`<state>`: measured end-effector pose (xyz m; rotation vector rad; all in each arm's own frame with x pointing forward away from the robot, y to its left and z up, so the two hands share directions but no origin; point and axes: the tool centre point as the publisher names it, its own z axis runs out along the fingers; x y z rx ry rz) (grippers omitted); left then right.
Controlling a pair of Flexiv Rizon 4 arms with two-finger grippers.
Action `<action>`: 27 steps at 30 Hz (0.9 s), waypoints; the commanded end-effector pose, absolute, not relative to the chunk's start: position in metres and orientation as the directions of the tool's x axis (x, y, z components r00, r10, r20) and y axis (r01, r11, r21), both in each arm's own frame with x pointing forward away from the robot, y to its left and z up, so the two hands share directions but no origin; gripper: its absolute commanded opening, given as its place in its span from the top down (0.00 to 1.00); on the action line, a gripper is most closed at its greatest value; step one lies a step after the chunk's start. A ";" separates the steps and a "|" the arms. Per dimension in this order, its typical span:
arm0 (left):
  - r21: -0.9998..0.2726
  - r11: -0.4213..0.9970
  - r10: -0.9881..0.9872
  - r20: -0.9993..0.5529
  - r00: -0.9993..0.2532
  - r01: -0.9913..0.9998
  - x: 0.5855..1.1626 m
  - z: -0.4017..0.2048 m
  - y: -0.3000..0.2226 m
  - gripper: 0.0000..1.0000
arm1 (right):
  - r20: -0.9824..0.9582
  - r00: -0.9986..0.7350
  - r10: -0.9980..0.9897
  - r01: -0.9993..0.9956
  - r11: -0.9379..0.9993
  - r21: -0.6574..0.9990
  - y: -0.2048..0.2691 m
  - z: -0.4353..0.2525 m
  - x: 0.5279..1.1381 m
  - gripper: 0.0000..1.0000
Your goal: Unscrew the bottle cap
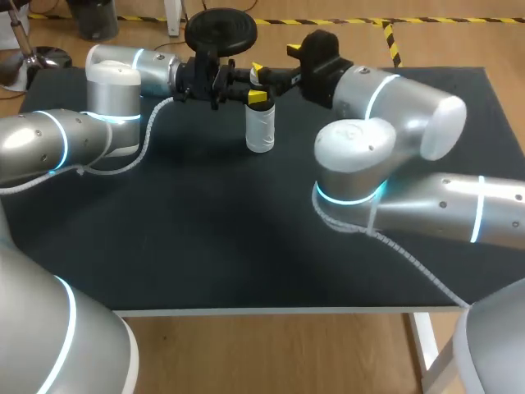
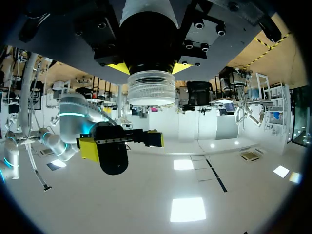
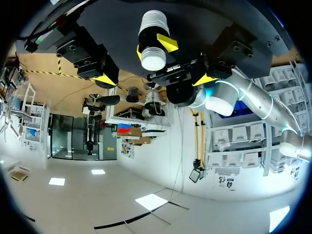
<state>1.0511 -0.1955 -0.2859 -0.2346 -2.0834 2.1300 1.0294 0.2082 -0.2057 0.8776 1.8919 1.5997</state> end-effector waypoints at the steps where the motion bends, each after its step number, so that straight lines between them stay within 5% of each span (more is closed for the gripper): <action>1: -1.000 -0.025 0.222 -0.007 -0.975 0.002 1.053 -0.287 -0.196 1.00 | 0.024 -0.636 0.772 0.055 0.014 0.998 0.218 -0.216 1.033 0.00; 27: -1.000 -0.025 0.222 -0.007 -0.975 0.002 1.053 -0.287 -0.196 1.00 | 0.077 -0.650 0.756 0.075 -0.038 0.996 0.230 -0.239 1.048 0.00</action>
